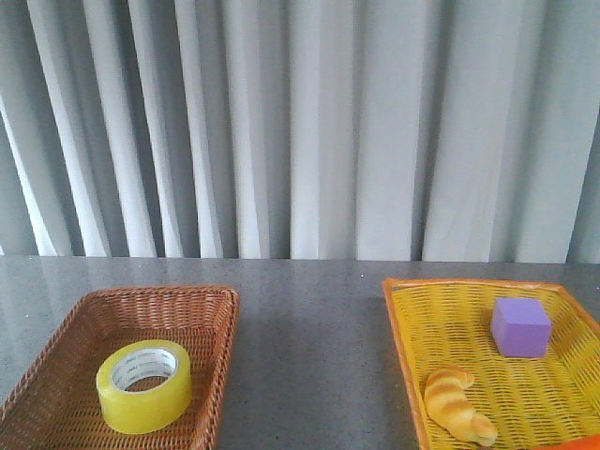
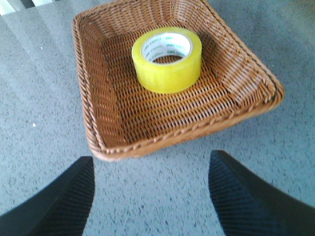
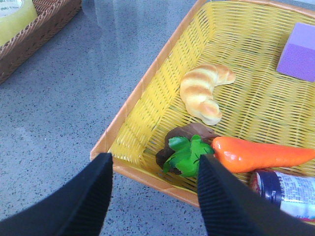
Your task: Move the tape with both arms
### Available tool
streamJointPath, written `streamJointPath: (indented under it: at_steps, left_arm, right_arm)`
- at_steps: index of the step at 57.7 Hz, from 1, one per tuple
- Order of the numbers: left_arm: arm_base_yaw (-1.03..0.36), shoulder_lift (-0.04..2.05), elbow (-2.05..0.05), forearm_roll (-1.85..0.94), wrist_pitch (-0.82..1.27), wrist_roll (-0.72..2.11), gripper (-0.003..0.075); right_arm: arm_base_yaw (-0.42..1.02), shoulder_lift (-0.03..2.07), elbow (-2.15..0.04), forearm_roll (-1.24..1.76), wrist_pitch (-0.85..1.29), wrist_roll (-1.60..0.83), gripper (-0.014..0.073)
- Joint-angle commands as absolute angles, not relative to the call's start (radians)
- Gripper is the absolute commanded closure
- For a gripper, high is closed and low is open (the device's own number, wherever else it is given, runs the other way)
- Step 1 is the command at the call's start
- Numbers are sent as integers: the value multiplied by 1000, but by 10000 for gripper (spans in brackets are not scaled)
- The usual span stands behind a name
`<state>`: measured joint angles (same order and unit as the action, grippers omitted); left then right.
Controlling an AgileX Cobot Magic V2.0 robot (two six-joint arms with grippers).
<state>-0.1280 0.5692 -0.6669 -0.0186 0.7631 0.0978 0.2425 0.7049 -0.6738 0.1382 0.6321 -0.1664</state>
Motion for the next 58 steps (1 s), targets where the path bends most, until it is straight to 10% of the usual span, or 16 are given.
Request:
streamJointPath:
  at_steps: [1, 18, 47, 58]
  left_arm:
    - [-127, 518, -636, -32, 678, 89, 234]
    - [-127, 493, -582, -40, 631, -10, 268]
    - [-127, 493, -575, -40, 605, -12, 729]
    - [-127, 493, -575, -40, 597, -12, 727]
  right_arm:
    - [235, 702, -701, 144, 571, -167, 213]
    - [235, 702, -701, 144, 571, -167, 221]
    - [235, 702, -701, 144, 592, -167, 605]
    - [235, 702, -701, 141, 596, -167, 602]
